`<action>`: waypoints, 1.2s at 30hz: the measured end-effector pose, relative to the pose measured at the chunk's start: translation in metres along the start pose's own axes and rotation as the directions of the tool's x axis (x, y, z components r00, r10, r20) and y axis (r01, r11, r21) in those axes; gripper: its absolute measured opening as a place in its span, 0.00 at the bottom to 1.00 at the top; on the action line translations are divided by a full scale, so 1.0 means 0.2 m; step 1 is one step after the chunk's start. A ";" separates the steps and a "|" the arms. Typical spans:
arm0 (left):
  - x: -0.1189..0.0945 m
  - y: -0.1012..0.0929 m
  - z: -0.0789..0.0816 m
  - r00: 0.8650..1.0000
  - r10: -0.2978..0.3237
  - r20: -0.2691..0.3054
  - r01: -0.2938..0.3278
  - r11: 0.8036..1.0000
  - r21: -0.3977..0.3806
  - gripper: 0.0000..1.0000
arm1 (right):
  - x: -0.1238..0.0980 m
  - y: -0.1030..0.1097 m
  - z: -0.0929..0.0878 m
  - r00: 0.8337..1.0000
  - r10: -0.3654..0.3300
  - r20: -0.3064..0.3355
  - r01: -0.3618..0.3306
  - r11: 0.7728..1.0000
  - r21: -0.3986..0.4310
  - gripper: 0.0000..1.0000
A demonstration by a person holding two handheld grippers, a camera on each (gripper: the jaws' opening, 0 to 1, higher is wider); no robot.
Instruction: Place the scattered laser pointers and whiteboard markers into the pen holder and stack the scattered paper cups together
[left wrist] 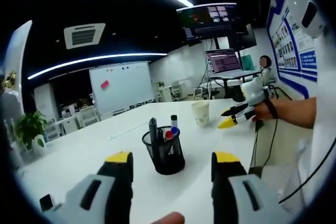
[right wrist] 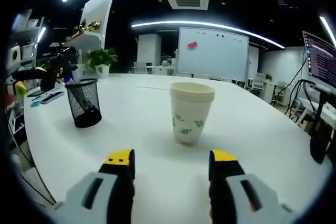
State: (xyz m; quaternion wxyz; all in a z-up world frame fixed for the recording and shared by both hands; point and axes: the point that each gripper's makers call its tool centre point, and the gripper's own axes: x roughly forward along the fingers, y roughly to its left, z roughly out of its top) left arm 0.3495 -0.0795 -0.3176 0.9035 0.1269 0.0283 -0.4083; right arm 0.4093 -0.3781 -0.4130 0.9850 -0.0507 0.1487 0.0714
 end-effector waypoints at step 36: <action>0.01 0.00 -0.02 1.000 -0.013 0.002 0.013 1.000 -0.017 0.61 | 0.13 -0.03 0.04 0.998 -0.044 0.050 0.046 0.998 -0.041 0.60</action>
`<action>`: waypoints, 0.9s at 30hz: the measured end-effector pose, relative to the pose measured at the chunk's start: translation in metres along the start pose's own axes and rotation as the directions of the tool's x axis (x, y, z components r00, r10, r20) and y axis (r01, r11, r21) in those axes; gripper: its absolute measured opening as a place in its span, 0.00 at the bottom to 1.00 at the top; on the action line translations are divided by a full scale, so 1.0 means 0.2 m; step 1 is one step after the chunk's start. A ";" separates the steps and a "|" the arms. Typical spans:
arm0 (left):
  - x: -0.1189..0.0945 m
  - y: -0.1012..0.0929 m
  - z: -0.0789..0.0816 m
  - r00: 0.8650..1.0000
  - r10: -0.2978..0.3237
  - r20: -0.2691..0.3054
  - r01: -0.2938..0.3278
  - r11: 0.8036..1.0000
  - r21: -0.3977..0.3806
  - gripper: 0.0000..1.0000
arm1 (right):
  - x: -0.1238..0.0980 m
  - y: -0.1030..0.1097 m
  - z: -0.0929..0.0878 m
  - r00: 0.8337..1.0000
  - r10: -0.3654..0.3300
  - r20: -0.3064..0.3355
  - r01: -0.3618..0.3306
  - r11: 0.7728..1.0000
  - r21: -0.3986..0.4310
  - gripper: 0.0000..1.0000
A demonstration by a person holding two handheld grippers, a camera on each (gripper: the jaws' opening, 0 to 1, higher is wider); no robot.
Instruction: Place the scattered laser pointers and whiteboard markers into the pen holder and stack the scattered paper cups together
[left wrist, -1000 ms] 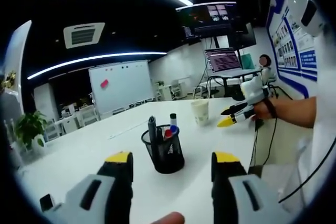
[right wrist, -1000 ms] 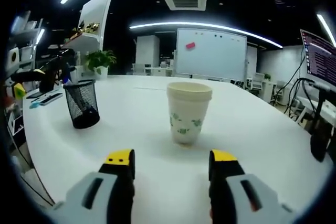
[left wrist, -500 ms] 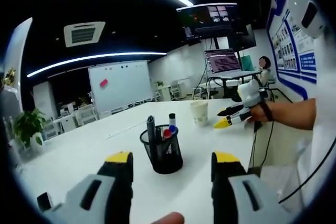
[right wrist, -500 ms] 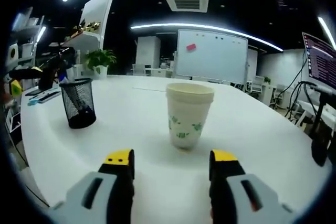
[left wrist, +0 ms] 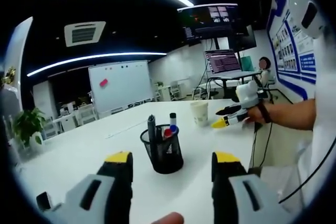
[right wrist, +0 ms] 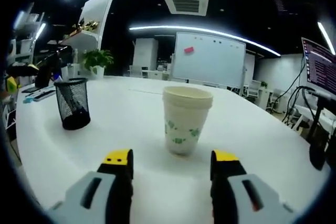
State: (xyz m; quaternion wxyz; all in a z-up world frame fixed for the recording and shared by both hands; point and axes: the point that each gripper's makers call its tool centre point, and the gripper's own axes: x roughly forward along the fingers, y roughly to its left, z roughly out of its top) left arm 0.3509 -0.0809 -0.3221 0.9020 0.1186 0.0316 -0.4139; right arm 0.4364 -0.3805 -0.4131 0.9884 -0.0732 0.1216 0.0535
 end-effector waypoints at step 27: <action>0.01 0.00 -0.01 1.000 -0.002 -0.007 0.002 1.000 0.005 0.61 | 0.09 -0.11 0.00 0.999 -0.041 0.005 0.040 0.997 0.061 0.70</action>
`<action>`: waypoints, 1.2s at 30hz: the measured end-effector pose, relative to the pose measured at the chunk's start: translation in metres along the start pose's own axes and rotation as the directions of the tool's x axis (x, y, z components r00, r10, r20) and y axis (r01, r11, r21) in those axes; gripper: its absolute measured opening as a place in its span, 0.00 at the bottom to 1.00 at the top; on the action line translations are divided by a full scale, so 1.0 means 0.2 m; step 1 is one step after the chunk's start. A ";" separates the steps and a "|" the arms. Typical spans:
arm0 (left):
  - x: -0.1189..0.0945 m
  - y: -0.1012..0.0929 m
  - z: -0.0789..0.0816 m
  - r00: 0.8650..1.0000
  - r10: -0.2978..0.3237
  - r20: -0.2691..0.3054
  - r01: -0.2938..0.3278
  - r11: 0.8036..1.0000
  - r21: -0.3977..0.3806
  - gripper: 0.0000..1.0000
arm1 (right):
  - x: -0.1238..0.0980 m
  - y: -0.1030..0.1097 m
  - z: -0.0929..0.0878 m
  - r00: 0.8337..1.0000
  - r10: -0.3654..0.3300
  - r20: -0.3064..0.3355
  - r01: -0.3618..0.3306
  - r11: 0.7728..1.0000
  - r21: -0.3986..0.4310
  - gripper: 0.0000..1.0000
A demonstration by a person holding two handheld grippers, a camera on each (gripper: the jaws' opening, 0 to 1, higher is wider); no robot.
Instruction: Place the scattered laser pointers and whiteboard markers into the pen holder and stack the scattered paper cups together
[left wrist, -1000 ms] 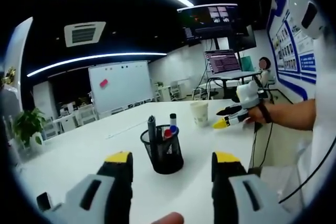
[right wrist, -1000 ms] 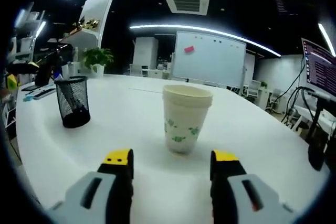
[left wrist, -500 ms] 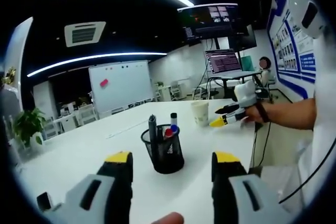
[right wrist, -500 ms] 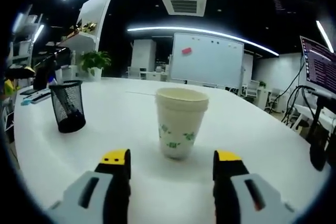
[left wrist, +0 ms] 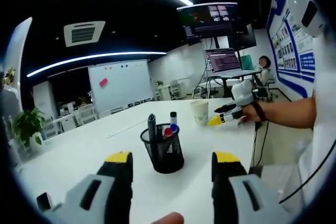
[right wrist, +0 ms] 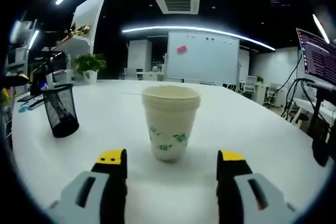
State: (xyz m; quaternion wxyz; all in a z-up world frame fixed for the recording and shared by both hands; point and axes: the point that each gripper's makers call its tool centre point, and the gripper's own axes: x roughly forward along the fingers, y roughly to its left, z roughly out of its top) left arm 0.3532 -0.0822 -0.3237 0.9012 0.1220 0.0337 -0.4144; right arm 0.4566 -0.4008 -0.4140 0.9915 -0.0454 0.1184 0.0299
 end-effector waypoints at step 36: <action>0.02 -0.02 0.01 1.000 0.000 -0.004 0.000 1.000 0.022 0.61 | 0.09 0.00 0.08 0.998 -0.003 0.059 0.003 1.000 -0.009 0.71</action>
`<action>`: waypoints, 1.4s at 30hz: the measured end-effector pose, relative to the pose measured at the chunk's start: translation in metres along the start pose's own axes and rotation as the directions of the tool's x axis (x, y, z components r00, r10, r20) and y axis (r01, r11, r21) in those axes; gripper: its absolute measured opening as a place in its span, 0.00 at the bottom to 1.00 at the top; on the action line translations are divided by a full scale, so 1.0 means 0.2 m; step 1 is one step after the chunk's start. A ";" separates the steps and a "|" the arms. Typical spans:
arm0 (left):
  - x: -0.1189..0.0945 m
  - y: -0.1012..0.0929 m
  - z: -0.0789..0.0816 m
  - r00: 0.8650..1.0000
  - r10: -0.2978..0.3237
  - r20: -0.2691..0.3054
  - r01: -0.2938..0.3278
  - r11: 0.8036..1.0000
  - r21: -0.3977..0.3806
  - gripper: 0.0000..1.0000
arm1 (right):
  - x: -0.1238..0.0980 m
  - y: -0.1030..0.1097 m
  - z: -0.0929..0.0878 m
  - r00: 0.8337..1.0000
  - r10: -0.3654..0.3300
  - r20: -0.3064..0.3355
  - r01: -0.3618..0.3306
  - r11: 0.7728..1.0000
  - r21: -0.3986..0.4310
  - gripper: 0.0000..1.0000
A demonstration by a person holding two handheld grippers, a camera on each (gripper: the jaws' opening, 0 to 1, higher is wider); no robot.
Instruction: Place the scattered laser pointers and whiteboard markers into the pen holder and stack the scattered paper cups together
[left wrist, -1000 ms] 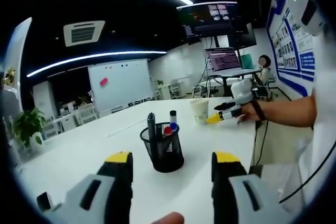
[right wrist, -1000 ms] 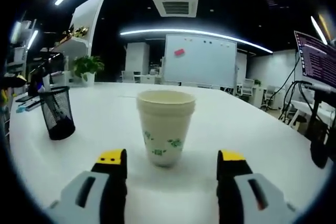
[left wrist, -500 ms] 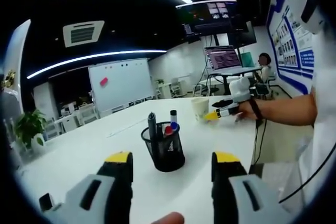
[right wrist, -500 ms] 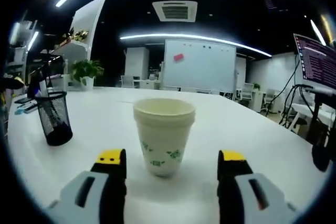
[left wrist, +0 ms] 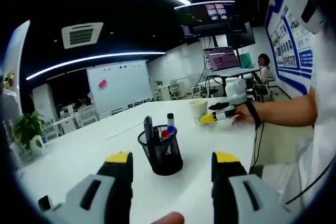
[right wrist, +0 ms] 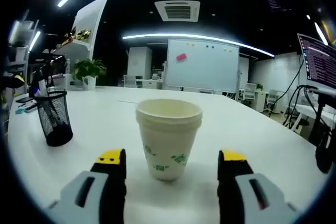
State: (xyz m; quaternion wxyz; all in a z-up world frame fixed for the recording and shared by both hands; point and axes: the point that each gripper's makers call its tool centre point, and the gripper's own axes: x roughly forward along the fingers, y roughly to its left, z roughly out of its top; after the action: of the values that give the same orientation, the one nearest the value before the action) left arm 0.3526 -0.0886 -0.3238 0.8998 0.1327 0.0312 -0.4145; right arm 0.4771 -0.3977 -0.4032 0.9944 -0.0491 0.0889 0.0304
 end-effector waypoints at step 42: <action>0.00 0.01 0.00 1.000 0.005 -0.014 -0.004 1.000 0.012 0.61 | 0.13 0.02 0.01 0.998 0.051 -0.023 -0.052 0.998 -0.022 0.76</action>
State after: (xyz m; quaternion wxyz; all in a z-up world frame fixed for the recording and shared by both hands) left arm 0.3548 -0.0876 -0.3237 0.8997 0.1410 0.0350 -0.4117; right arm 0.5019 -0.3928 -0.4060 0.9915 -0.0585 0.1011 0.0566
